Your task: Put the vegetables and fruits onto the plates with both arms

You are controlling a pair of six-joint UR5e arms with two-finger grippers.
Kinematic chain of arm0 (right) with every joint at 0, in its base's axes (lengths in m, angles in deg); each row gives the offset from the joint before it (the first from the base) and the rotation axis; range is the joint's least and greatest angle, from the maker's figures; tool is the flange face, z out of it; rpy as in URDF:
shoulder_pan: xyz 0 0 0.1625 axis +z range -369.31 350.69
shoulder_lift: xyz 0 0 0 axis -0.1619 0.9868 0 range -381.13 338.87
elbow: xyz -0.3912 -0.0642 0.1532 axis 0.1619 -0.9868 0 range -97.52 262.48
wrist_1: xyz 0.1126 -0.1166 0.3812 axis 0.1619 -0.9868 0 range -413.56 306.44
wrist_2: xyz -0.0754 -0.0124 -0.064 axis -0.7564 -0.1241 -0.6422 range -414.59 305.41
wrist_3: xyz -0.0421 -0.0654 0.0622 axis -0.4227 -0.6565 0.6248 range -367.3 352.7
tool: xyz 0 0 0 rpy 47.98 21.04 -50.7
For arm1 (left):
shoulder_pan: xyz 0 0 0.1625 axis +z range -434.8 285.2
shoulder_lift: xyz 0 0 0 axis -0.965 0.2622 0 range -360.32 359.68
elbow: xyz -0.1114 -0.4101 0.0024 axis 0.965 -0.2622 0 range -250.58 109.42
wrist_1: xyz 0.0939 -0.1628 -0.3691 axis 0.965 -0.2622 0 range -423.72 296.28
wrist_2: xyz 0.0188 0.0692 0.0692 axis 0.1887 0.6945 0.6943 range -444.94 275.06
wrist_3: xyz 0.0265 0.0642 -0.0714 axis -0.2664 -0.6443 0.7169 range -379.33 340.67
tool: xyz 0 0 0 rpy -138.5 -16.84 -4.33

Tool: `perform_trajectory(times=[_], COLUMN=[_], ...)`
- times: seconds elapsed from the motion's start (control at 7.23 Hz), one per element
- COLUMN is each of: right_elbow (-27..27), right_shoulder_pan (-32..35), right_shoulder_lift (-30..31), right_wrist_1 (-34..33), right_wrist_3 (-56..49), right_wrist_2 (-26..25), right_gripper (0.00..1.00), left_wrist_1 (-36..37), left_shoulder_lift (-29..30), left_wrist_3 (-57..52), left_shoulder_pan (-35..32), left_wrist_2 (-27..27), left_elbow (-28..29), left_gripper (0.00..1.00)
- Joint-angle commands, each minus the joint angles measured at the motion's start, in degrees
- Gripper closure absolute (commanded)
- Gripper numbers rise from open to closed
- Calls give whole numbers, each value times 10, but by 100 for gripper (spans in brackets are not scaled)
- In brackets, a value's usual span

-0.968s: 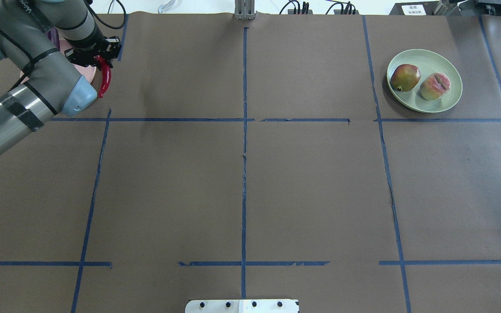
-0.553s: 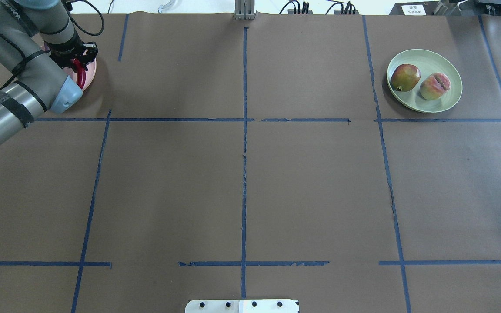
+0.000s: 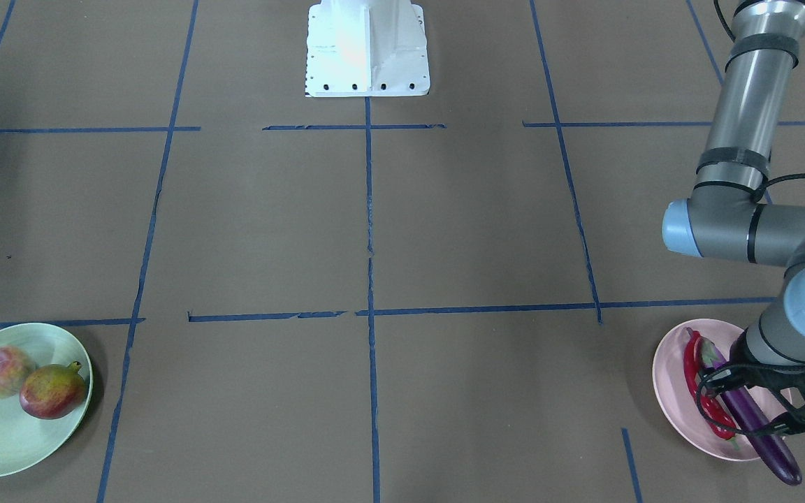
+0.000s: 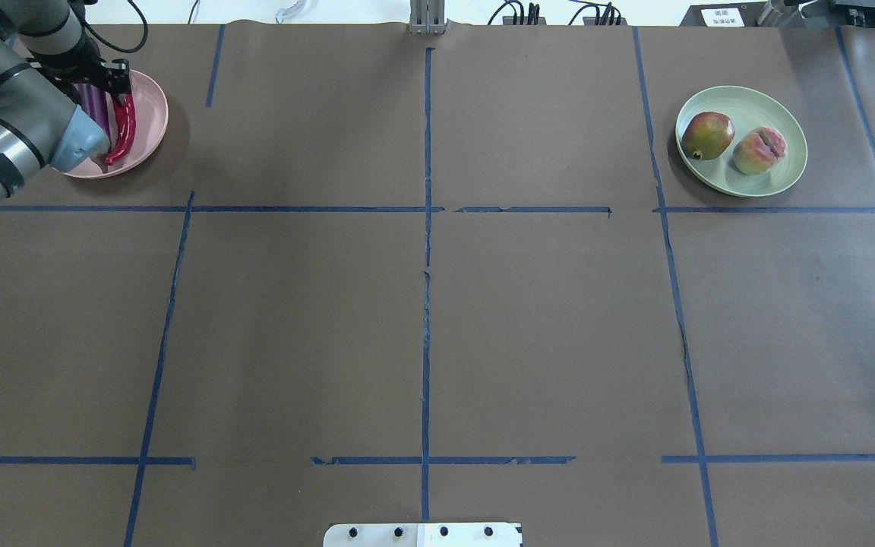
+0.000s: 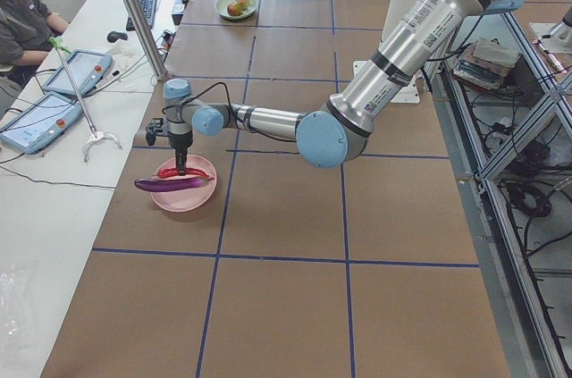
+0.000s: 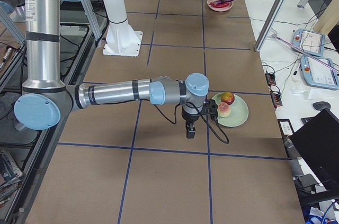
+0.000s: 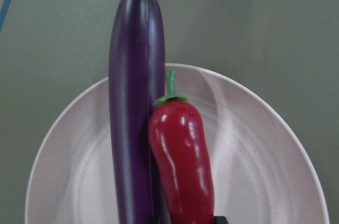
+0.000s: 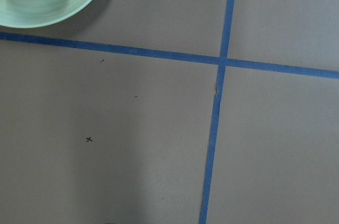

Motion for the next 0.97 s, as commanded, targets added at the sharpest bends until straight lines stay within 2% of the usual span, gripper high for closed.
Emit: perform_trajectory(times=[0.0,0.14,0.41,0.55,0.69,0.83], right_elbow=[2,4,4,6,5,5], right_shoulder_pan=[0,0,0,0,0,0], right_shoulder_lift=[1,1,1,1,1,1], right_wrist_1=[0,0,0,0,-1,-1], right_wrist_3=[0,0,-1,-1,-1,-1], right_wrist_2=[0,0,0,0,1,0], right_gripper=[0,0,0,0,0,0], left_wrist_1=[2,2,11,39,91,165], left_shoulder_lift=[-44,-88,-144,-166,-186,-224], left_wrist_3=[-88,-135,-215,-298,-380,-439], left_shoulder_pan=[-55,-66,-93,-134,-176,-197], left_wrist_2=[-85,-92,-107,-147,-150,-150], left_elbow=[-47,-98,-138,-143,-170,-229], left_gripper=[0,0,0,0,0,0])
